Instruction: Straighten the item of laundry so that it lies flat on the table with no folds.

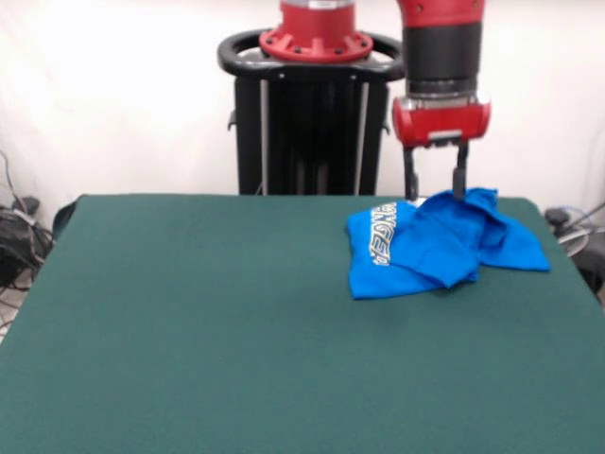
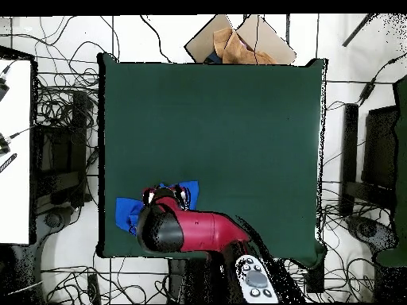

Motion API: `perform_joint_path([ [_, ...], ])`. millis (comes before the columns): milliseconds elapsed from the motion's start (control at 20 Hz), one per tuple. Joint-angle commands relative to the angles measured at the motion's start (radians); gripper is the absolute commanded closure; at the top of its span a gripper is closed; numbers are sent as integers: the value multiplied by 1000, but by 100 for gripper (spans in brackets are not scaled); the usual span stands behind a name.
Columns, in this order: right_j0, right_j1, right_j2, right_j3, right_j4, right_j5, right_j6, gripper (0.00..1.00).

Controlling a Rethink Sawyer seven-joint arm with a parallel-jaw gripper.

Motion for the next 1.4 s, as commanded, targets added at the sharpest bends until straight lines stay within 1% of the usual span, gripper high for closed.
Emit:
perform_joint_path([
  [50, 69, 112, -113, -9, 66, -12, 248, 0],
  [200, 151, 71, -229, -7, 92, -12, 247, 0],
  [350, 225, 30, -347, -23, 98, 28, 225, 0],
  [450, 234, 6, -383, -23, 90, 54, 209, 0],
  [600, 211, -18, -391, -14, 72, 66, 193, 0],
  [700, 203, -14, -392, -11, 65, 62, 189, 0],
  [800, 185, 13, -367, 2, 58, 28, 196, 0],
  [900, 179, 72, -339, 20, 53, -56, 222, 0],
  [1050, 228, 162, -368, 21, 63, -165, 257, 0],
  [1100, 229, 186, -369, 21, 60, -193, 262, 0],
  [1250, 196, 248, -341, 30, 35, -271, 267, 0],
  [1400, 150, 286, -294, 45, 17, -311, 272, 0],
])
